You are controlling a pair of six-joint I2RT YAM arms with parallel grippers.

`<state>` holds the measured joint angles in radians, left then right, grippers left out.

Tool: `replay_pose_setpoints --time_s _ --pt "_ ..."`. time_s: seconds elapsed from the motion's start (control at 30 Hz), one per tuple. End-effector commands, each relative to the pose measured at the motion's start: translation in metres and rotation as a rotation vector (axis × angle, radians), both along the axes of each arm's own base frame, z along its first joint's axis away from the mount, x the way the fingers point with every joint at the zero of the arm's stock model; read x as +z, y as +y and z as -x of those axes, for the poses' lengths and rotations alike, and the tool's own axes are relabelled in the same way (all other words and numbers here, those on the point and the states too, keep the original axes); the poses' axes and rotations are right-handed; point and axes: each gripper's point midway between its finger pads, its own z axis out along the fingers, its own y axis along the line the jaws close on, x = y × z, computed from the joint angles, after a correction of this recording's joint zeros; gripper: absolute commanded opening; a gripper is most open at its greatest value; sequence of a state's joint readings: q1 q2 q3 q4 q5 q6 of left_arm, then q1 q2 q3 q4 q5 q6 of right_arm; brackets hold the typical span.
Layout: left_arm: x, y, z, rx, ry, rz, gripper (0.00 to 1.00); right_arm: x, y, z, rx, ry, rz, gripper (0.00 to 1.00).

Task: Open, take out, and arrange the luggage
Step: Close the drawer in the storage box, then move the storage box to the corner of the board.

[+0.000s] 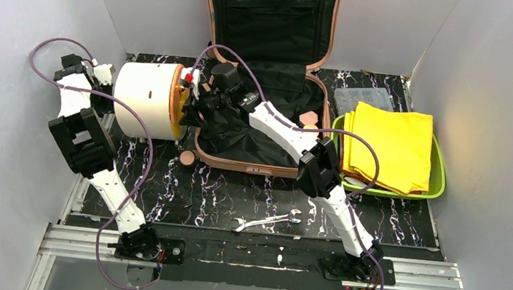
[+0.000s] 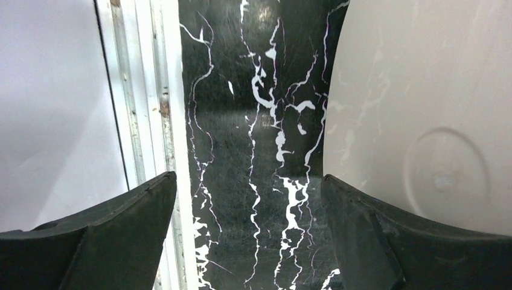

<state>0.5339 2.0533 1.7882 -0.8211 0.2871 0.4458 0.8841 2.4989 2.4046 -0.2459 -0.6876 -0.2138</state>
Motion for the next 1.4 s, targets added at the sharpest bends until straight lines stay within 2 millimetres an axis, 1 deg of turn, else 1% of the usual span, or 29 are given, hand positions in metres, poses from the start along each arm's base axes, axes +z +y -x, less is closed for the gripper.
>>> replay_pose_setpoints --time_s 0.0,0.07,0.13,0.23,0.37,0.47,0.6,0.73,0.83,0.93,0.97,1.0,1.1,1.13,1.23,1.3,1.37 --pt "0.053 -0.009 -0.011 0.028 -0.124 0.013 0.90 0.083 -0.013 0.016 0.039 -0.100 -0.102 0.59" --pt "0.056 -0.008 -0.014 0.037 -0.134 0.010 0.93 0.088 -0.013 0.015 0.030 -0.105 -0.113 0.59" --pt "0.059 -0.008 -0.015 0.041 -0.143 0.011 0.94 0.088 -0.011 0.013 0.018 -0.105 -0.119 0.59" --pt "0.058 -0.011 -0.017 0.040 -0.148 0.031 0.94 0.083 -0.006 0.009 0.005 -0.089 -0.130 0.59" --pt "0.057 -0.016 -0.017 0.035 -0.153 0.057 0.94 0.072 0.005 0.007 0.010 -0.062 -0.143 0.58" --pt "0.056 -0.018 -0.016 0.030 -0.150 0.065 0.94 0.070 0.013 0.011 0.033 -0.047 -0.164 0.57" --pt "0.056 -0.019 -0.014 0.026 -0.149 0.067 0.93 0.071 0.022 0.019 0.067 -0.047 -0.189 0.49" --pt "0.057 -0.021 -0.014 0.024 -0.154 0.073 0.93 0.070 0.029 0.027 0.090 -0.046 -0.200 0.49" --pt "0.058 -0.021 -0.014 0.027 -0.155 0.070 0.93 0.067 0.028 0.028 0.091 -0.041 -0.184 0.48" --pt "0.060 -0.018 -0.014 0.035 -0.157 0.058 0.95 0.066 0.018 0.026 0.087 -0.050 -0.150 0.48" --pt "0.061 -0.018 -0.014 0.040 -0.157 0.055 0.98 0.068 0.013 0.025 0.084 -0.050 -0.142 0.48" --pt "0.063 -0.017 -0.014 0.045 -0.158 0.052 0.98 0.064 0.007 0.024 0.083 -0.040 -0.124 0.48" --pt "0.075 -0.015 -0.014 0.064 -0.181 0.035 0.98 0.065 -0.014 0.020 0.073 -0.053 -0.082 0.51" --pt "0.082 -0.014 -0.015 0.072 -0.197 0.030 0.98 0.071 -0.023 0.020 0.070 -0.069 -0.072 0.53" --pt "0.107 -0.015 -0.014 0.097 -0.256 0.025 0.98 0.067 -0.050 0.019 0.053 -0.094 -0.018 0.58" --pt "0.129 -0.017 -0.012 0.107 -0.309 0.017 0.98 0.062 -0.068 0.018 0.038 -0.106 0.016 0.61" --pt "0.151 -0.020 -0.009 0.118 -0.361 0.008 0.98 0.059 -0.087 0.021 0.027 -0.103 0.042 0.63"
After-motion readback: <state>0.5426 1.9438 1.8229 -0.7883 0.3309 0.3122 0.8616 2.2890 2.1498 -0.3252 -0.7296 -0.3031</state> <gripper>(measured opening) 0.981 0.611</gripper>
